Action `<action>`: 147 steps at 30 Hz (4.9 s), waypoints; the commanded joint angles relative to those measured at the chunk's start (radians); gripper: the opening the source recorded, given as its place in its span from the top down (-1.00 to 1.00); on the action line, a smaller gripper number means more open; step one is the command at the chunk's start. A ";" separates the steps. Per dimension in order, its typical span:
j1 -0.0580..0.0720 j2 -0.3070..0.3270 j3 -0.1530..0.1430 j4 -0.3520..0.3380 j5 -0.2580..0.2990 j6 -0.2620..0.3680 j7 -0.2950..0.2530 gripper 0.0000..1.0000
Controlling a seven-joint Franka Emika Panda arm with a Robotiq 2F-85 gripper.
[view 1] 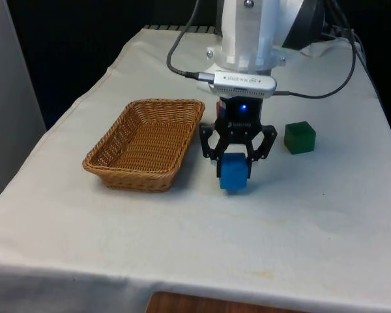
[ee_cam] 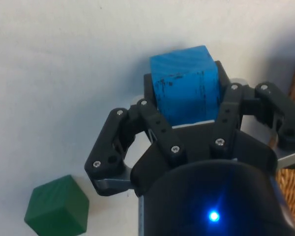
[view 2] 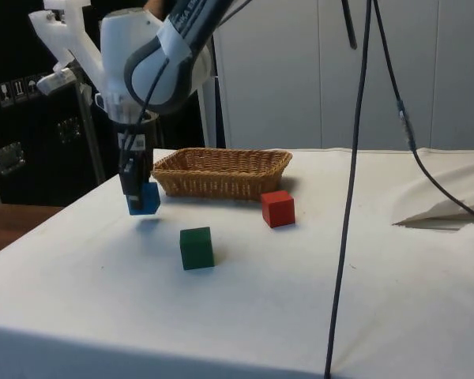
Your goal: Pick up the blue cube and place it into the basket.
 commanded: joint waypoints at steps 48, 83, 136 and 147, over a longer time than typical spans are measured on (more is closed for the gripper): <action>-0.008 -0.258 -0.007 0.011 -0.031 -0.287 -0.031 0.98; -0.041 -0.425 -0.064 -0.120 -0.007 -0.321 -0.166 0.98; -0.092 -0.216 -0.258 -0.188 0.264 -0.137 -0.508 0.98; -0.093 -0.182 -0.252 -0.186 0.348 -0.089 -0.530 0.98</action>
